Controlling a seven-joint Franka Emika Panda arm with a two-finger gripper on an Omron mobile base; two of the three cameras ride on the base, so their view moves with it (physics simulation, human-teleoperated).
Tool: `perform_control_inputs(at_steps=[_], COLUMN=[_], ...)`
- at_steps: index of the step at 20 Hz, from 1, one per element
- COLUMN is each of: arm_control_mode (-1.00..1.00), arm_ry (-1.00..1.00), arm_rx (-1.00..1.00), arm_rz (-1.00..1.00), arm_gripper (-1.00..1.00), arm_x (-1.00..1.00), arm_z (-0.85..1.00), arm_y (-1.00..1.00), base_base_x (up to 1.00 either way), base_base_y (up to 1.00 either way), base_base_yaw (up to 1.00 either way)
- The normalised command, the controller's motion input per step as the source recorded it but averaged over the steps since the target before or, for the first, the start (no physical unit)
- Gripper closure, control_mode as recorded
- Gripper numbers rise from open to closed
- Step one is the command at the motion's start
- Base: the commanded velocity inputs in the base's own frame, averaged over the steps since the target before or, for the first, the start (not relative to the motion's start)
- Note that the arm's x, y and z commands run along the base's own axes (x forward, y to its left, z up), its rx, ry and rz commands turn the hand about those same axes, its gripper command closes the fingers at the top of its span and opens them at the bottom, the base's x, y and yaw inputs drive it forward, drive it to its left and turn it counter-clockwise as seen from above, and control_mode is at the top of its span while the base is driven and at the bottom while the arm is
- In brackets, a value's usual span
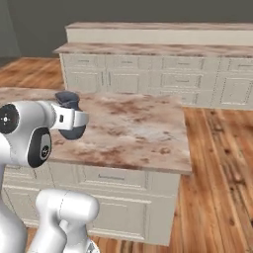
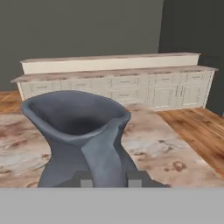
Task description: Move the beet and salami from the top shelf to the second highest shelf to make space. Then, place the pitcher from the counter on the cleared top shelf.
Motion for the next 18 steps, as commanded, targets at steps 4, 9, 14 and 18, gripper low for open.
perform_control_inputs(at_steps=[4, 9, 14, 18], arm_control_mode=[1.00, 1.00, 1.00, 1.00], arm_ry=[0.00, 0.00, 0.00, 0.00], arm_rx=[0.00, 0.00, 0.00, 0.00], arm_rz=[0.00, 0.00, 0.00, 0.00], arm_gripper=[1.00, 1.00, 1.00, 1.00], arm_x=[0.00, 0.00, 0.00, 0.00], arm_z=[0.00, 0.00, 0.00, 0.00], arm_y=[0.00, 0.00, 0.00, 0.00], base_base_x=[0.00, 0.00, 0.00, 0.00], base_base_y=[-0.47, -0.47, -0.61, -0.64], base_base_yaw=[-0.70, -0.71, -0.71, -0.70])
